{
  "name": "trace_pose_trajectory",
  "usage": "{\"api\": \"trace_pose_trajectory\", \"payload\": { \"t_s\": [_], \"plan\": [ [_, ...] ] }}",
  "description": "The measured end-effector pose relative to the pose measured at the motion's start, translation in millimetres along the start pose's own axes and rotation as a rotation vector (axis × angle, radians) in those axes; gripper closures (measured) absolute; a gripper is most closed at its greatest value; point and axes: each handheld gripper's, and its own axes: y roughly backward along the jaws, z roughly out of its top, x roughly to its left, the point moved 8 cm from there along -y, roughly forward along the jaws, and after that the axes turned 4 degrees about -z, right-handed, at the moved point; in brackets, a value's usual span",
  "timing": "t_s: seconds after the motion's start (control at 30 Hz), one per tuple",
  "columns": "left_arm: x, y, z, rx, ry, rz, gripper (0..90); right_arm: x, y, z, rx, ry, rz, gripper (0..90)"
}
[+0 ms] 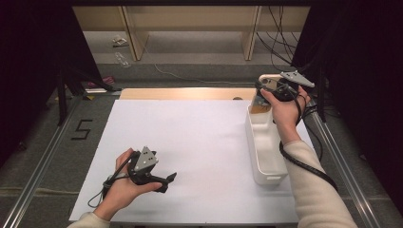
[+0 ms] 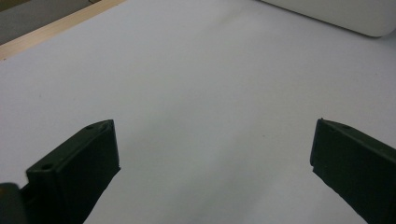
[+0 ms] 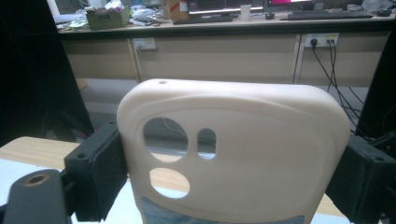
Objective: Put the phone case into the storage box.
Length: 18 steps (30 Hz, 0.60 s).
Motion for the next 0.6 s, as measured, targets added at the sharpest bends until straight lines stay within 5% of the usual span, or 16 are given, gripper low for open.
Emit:
{"api": "trace_pose_trajectory", "payload": {
  "t_s": [0.6],
  "plan": [
    [0.2,0.1,-0.2,0.000,0.004,0.000,0.8,-2.3,-11.9,-9.6,0.034,-0.001,-0.016,12.7]
  ]
}}
